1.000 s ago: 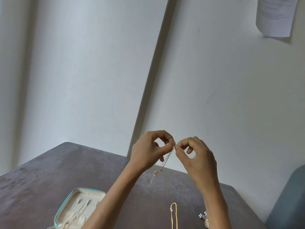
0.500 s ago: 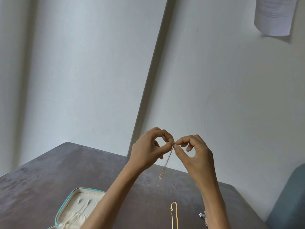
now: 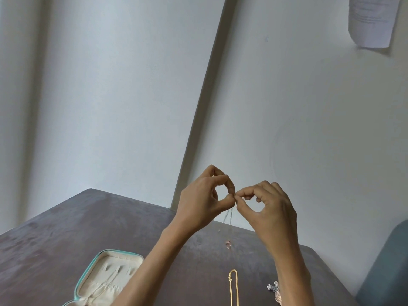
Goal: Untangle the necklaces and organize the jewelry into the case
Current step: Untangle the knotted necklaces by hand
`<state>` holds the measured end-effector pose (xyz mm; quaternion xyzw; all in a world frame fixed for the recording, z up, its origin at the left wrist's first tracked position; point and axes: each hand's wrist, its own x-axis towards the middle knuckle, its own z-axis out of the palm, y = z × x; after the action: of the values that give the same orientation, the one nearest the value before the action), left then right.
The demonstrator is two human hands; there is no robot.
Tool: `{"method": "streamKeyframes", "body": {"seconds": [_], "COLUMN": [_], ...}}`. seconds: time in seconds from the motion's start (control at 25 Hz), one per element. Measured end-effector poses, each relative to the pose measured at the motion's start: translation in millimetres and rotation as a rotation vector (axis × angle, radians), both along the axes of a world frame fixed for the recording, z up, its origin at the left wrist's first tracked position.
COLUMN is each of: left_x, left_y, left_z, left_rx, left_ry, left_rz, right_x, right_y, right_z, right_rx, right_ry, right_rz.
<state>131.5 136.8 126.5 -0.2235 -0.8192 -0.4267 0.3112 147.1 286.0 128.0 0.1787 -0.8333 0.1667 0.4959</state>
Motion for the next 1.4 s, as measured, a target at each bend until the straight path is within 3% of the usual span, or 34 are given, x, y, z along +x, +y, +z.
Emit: {"method": "streamKeyframes", "body": {"seconds": [0.2, 0.44, 0.64, 0.8, 1.28, 1.4], "left_x": [-2, -11, -13, -11, -15, -16], "left_y": [3, 3, -1, -10, -5, -6], "left_z": [0, -5, -6, -5, -7, -6], "left_rx": [0.016, 0.173, 0.385, 0.383, 0.442, 0.417], "left_ry": [0.013, -0.073, -0.238, -0.354, -0.347, -0.356], "left_rz": [0.0, -0.006, -0.224, -0.387, -0.43, -0.443], "right_x": [-1, -4, -8, -12, -5, -5], "right_y": [-1, -13, -19, -15, -7, -4], "right_z": [-2, -4, -9, -12, -5, -4], "right_rx": [-0.108, -0.246, -0.481, -0.635, -0.696, -0.65], "right_ry": [-0.119, -0.289, -0.385, -0.431, -0.561, -0.539], "right_rz": [0.074, 0.214, 0.297, 0.348, 0.512, 0.462]}}
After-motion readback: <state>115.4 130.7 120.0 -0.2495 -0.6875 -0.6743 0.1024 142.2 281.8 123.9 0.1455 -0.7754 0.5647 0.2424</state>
